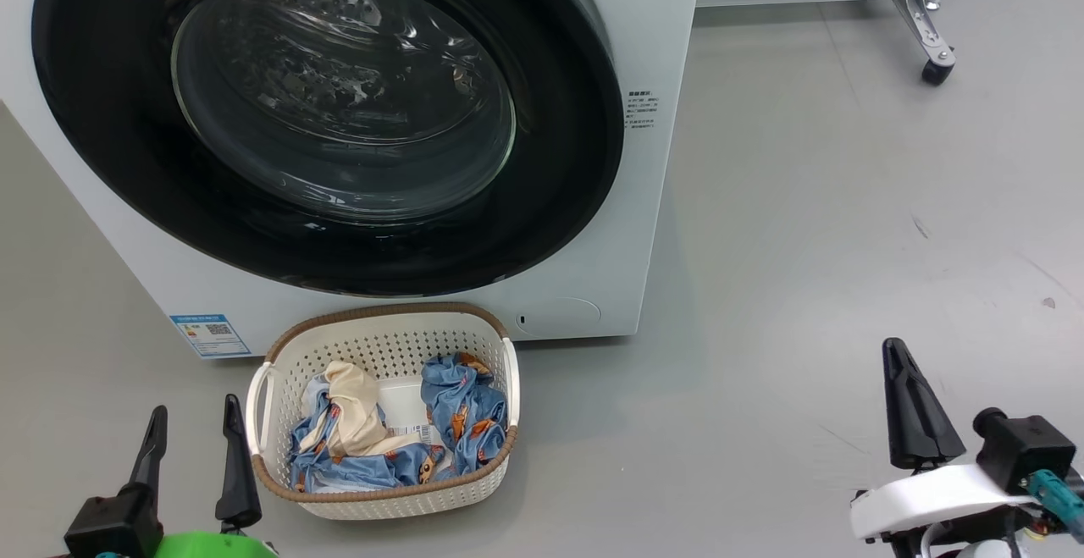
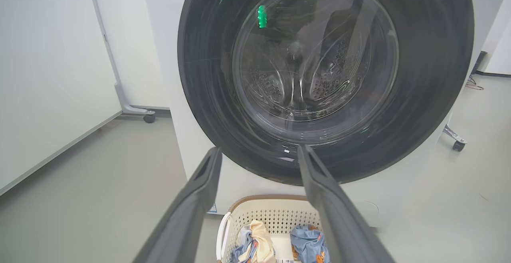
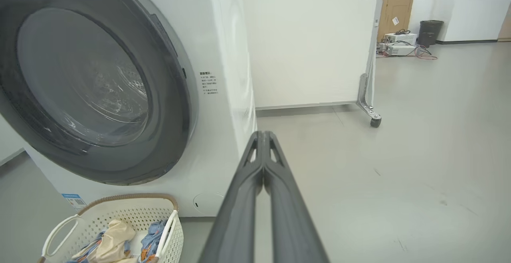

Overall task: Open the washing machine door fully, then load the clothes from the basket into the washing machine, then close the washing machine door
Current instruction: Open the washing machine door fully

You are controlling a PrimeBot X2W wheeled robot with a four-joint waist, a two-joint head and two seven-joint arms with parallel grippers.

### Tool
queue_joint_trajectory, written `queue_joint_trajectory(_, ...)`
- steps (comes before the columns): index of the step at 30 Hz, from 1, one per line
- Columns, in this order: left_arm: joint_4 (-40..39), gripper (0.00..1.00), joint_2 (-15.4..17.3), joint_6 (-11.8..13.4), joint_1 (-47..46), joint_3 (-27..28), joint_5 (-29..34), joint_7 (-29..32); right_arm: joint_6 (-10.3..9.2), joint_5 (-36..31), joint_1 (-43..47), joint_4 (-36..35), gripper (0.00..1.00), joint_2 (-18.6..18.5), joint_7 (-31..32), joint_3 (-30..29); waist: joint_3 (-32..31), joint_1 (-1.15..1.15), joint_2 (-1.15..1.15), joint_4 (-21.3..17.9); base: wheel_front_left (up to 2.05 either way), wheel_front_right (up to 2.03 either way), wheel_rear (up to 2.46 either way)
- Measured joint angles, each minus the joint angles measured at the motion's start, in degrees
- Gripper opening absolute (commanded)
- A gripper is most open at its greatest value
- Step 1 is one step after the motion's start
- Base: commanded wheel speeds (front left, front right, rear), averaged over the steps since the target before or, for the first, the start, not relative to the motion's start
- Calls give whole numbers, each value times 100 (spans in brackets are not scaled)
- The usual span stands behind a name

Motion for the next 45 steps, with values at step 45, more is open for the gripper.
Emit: queue_joint_trajectory(45, -314, 100, -1, -187, -405, -472, 69, -15, -1, 7432, -2591, 583, 0, -1167, 1664, -2059, 1853, 0, 0, 841, 0, 0, 0)
